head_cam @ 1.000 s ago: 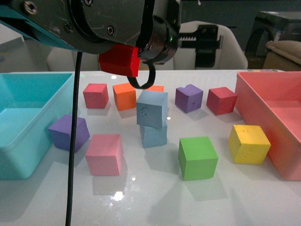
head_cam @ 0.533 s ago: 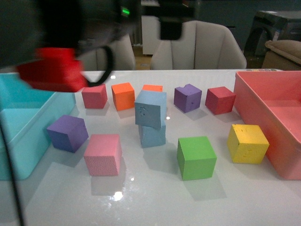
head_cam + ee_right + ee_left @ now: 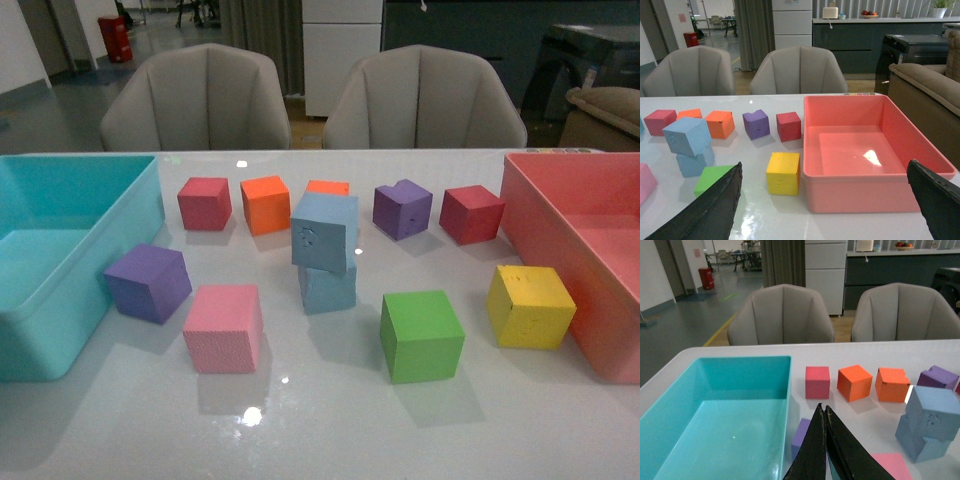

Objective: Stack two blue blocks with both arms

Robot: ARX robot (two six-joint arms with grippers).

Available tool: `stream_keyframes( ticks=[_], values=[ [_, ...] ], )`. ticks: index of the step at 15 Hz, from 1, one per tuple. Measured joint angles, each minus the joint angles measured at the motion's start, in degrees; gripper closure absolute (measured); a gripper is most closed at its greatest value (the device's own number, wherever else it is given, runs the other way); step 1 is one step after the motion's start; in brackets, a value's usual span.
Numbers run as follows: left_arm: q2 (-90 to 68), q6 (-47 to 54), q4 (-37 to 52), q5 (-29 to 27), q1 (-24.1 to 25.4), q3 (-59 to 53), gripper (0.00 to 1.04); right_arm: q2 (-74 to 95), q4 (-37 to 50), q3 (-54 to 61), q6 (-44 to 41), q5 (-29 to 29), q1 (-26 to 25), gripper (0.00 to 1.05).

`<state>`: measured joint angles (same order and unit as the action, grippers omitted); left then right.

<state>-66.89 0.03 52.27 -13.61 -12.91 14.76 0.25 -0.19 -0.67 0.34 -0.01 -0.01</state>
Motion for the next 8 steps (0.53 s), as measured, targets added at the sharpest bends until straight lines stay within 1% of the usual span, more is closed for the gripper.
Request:
stream_keyframes(
  ticks=[3,6,7,8],
  values=[
    [8.1,0.0,-3.0,4.3,3.5,-5.7,1.03,0.0,0.0,0.0,0.0,0.0,0.0,0.06],
    [16.0,0.0,-7.8,6.9,6.5,-9.4,1.03,0.0,0.0,0.0,0.0,0.0,0.0,0.06],
    [18.3,0.0,-7.9,7.8,7.2,-10.7,1.03,0.0,0.0,0.0,0.0,0.0,0.0,0.06],
    [18.9,0.0,-6.1,8.7,8.0,-12.3,1.03,0.0,0.0,0.0,0.0,0.0,0.0,0.06]
  ],
)
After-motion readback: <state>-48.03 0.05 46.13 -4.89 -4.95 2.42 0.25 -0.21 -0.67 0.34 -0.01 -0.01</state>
